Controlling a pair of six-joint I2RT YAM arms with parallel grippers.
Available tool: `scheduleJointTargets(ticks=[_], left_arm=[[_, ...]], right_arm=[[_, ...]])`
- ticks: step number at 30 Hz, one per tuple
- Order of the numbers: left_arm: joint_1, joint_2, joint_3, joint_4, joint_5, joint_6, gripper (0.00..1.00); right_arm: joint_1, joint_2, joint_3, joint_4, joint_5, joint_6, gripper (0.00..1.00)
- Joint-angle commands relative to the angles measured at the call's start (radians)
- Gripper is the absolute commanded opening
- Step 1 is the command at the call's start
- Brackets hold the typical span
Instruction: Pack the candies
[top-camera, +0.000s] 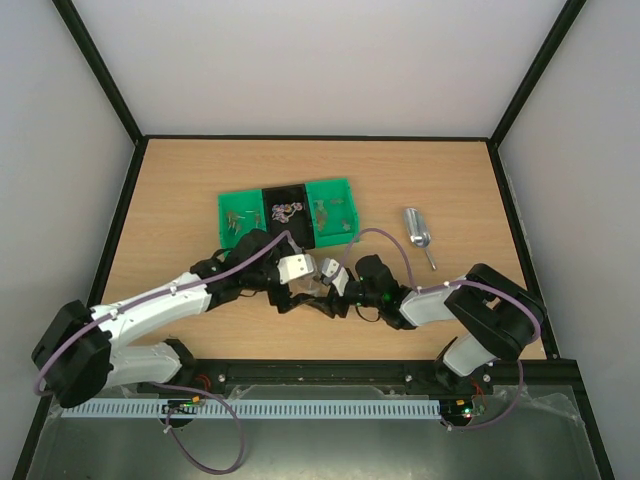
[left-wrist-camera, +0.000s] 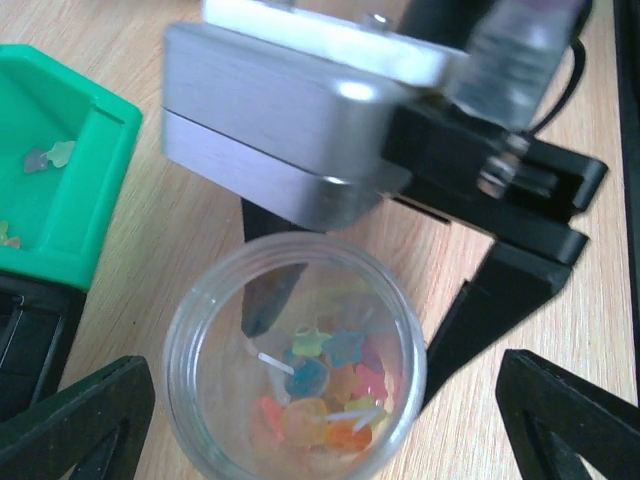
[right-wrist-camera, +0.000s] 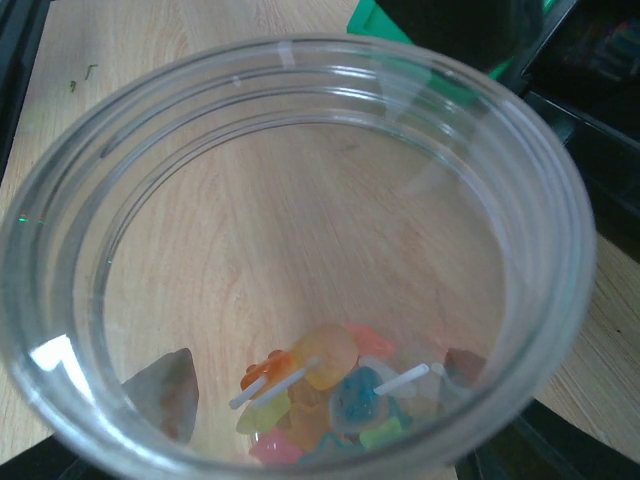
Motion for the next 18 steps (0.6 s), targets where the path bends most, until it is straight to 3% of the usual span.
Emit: scheduleJointTargets(ticks=[1,8,12,15,18], left_arm=[[-0.006,0.036,0.007,0.08,-0.011,-0.094,0.92],[-0.001,0.058,0.013,0.07,0.012,-0.076,0.74],[0.041,0.051,0.02,0.033,0.12,-0.042,0.65],[0.064,0.059,0.039,-0.063,0.219,0.096,0.64],[0.082,0.093,0.092,-0.231,0.307,0.379,0.63]], right_arm=[[0.012,0.006,-0.005,0.009,0.04,0.015,0.6],[0.013,-0.002,-0.006,0.0,0.033,0.004,0.58],[0.013,-0.009,-0.015,-0.01,-0.011,-0.01,0.56],[0.013,-0.013,-0.019,-0.025,-0.048,-0.037,0.54],[0.012,-0.021,-0.022,-0.038,-0.068,-0.077,0.54]])
